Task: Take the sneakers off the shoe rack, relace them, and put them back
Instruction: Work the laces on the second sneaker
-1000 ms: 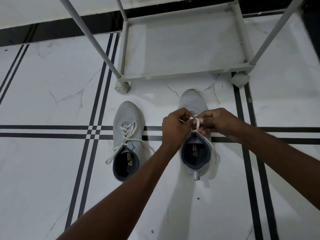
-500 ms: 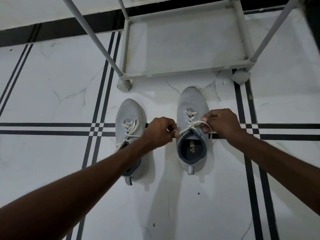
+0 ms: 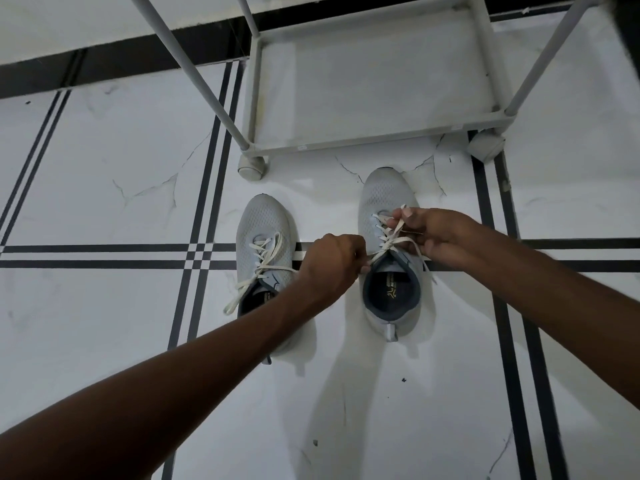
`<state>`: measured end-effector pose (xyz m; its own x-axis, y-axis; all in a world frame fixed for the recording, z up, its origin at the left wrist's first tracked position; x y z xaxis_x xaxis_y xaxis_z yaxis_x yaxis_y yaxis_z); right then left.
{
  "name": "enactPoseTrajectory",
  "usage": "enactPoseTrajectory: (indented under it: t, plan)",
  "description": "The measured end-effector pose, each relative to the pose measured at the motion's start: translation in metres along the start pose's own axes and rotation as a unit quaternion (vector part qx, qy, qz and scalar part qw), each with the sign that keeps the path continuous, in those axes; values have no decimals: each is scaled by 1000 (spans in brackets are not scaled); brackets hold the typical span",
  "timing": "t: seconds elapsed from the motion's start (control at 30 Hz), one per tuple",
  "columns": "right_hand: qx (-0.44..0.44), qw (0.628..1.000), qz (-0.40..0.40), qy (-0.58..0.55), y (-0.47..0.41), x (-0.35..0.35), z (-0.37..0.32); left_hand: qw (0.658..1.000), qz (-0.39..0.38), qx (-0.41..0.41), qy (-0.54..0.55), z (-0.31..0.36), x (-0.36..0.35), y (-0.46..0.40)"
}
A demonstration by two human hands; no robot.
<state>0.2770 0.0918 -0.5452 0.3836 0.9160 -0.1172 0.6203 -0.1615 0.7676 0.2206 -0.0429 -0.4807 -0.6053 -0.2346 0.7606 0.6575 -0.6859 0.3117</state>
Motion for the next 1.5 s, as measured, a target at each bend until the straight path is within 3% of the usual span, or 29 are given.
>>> enactPoseTrajectory:
  t: [0.2, 0.37, 0.53, 0.73, 0.87, 1.0, 1.1, 1.17, 1.2, 1.33, 1.4, 1.47, 1.5]
  plan:
    - [-32, 999, 31, 6, -9, 4, 10, 991, -3, -98, -93, 1, -3, 6]
    - [-56, 993, 93, 39, -16, 9, 12, 970, -110, -133, -174, 10, -26, 18]
    - [-75, 979, 173, 80, -23, 20, 9, 965, -139, -150, -164, 19, -38, 22]
    - [-80, 981, 153, 84, -28, 15, 11, 974, -130, -136, -125, 16, -33, 26]
    - [-37, 991, 119, 56, -25, 14, 5, 982, -130, -114, -73, 6, -30, 11]
    - [18, 994, 72, 78, -11, 15, -8, 980, -169, -13, 104, -17, -30, 5]
    - [117, 945, 177, 248, 9, 39, -32, 973, -161, 49, 157, -25, -24, 11]
    - [153, 890, 227, 365, 30, 39, -35, 982, -131, 48, 125, -32, -2, 17]
    - [138, 882, 220, 393, 36, 36, -24, 990, -103, 39, 90, -37, 15, 22]
    - [32, 905, 104, 412, 41, 16, 43, 997, 27, 69, -13, -86, 80, 61]
    - [38, 874, 121, 470, 37, 14, 49, 983, -10, 182, -3, -139, 82, 87]
    - [51, 848, 145, 507, 33, 10, 45, 941, -74, 310, 113, -184, 63, 113]
    - [53, 842, 146, 516, 32, 5, 45, 923, -80, 333, 177, -192, 51, 120]
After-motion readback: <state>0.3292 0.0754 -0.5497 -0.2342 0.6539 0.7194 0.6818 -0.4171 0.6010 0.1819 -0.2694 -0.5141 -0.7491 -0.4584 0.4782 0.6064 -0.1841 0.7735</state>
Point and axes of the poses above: each hand's wrist, its own y-axis away from the middle knuckle, its own x-axis out of the back of the hand, z = x × y, the point moved 10 cm from there along -y, towards the middle knuckle, and after that the axes turned 14 degrees about y, right-handed, at the moved point
